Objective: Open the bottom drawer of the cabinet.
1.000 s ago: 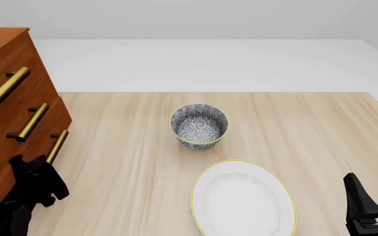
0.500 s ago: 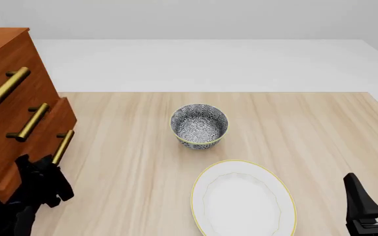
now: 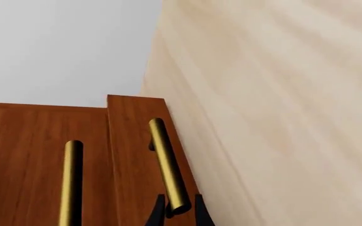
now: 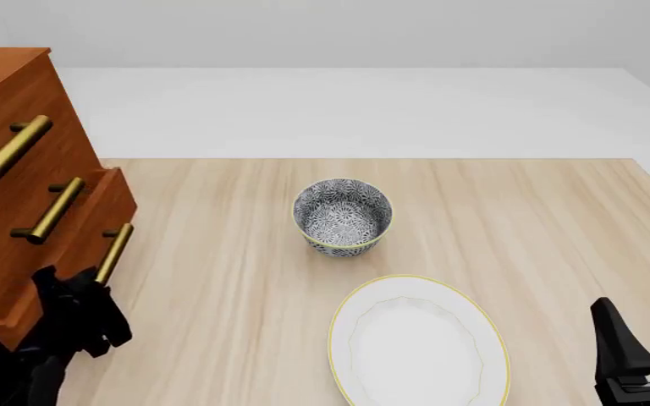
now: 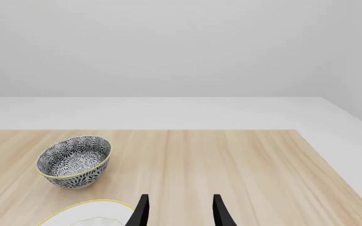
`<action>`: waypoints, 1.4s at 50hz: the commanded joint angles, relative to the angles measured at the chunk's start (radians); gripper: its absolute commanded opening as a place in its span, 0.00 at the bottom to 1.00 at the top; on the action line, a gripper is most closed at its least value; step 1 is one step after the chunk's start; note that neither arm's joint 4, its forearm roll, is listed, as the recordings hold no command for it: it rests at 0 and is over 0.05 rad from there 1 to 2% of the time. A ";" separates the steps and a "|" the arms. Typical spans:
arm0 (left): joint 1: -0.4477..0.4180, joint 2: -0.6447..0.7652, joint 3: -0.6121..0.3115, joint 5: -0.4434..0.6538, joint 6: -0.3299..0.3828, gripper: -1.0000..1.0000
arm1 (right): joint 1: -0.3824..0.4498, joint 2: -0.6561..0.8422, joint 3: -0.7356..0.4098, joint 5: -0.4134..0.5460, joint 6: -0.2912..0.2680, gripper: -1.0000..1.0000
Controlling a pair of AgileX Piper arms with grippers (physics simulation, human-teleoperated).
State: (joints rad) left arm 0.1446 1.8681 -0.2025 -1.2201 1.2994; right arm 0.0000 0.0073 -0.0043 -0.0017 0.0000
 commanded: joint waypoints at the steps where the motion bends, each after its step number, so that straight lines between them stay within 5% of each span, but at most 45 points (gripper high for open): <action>1: -0.069 0.044 -0.007 0.000 0.007 0.00 | 0.000 0.000 0.000 0.000 0.000 1.00; 70: -0.141 0.046 -0.008 0.003 -0.017 0.00 | 0.000 0.000 0.000 0.000 0.000 1.00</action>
State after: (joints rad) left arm 0.0696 1.8548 -0.1854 -1.2201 1.2746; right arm 0.0000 0.0073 -0.0043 -0.0017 0.0000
